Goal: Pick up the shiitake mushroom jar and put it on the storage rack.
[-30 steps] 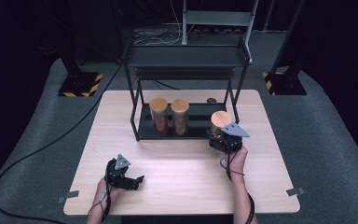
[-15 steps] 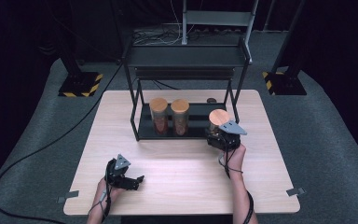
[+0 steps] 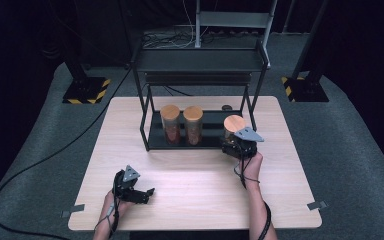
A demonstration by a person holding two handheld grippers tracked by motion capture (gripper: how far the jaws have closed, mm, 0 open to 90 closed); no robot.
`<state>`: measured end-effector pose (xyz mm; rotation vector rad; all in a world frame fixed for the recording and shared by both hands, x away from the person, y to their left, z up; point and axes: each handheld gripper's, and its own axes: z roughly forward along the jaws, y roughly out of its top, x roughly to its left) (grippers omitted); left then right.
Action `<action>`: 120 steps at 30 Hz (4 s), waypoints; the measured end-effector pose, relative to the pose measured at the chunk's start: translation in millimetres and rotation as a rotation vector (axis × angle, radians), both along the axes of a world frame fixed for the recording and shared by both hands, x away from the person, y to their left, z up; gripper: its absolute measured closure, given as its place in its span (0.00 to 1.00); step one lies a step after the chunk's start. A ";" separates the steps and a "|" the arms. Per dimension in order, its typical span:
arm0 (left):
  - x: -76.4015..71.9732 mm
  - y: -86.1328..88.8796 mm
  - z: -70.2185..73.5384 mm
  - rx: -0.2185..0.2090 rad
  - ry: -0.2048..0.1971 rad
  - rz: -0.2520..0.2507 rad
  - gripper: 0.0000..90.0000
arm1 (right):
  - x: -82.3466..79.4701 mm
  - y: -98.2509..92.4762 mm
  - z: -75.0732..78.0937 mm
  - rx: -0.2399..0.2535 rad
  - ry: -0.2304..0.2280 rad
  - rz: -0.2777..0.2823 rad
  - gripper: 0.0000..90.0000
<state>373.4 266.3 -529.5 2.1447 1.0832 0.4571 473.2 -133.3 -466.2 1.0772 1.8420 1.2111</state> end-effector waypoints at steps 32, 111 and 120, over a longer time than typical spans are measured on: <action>0.1 0.0 0.0 0.000 -0.001 -0.001 0.01 | 20.0 11.5 4.7 -0.012 -0.003 0.010 0.28; 0.1 0.0 0.0 0.000 -0.001 -0.001 0.01 | 60.8 33.8 -8.0 -0.003 0.066 0.036 0.28; 0.1 0.0 0.0 0.000 -0.001 -0.001 0.01 | 64.1 34.3 -12.7 0.001 0.083 0.037 0.28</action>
